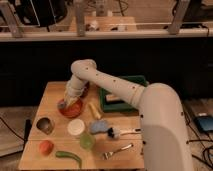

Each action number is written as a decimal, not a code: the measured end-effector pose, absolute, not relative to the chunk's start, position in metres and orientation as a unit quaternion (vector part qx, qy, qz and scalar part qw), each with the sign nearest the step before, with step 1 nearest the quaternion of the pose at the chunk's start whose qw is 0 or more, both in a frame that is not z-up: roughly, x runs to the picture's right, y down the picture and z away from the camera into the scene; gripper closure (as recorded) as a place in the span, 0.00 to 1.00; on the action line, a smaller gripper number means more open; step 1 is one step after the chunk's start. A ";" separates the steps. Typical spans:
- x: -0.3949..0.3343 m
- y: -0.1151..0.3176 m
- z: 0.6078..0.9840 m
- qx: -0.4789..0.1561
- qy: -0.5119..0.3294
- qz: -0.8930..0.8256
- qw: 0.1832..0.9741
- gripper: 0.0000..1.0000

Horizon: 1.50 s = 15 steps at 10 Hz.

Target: Wipe red bowl with towel

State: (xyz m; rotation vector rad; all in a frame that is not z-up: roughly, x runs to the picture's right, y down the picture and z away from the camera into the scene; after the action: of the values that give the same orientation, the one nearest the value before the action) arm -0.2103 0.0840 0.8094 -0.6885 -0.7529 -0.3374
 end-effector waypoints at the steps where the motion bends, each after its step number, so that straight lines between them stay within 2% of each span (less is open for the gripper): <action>1: -0.213 0.087 0.808 -0.330 -0.366 -0.158 0.856 1.00; 6: -0.221 0.109 0.816 -0.352 -0.402 -0.136 0.834 1.00; 15: -0.214 0.125 0.833 -0.368 -0.409 -0.110 0.828 1.00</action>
State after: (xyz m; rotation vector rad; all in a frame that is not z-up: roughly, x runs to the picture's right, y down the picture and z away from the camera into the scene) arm -0.2144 0.1252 0.8329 -0.7807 -0.8692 -0.2338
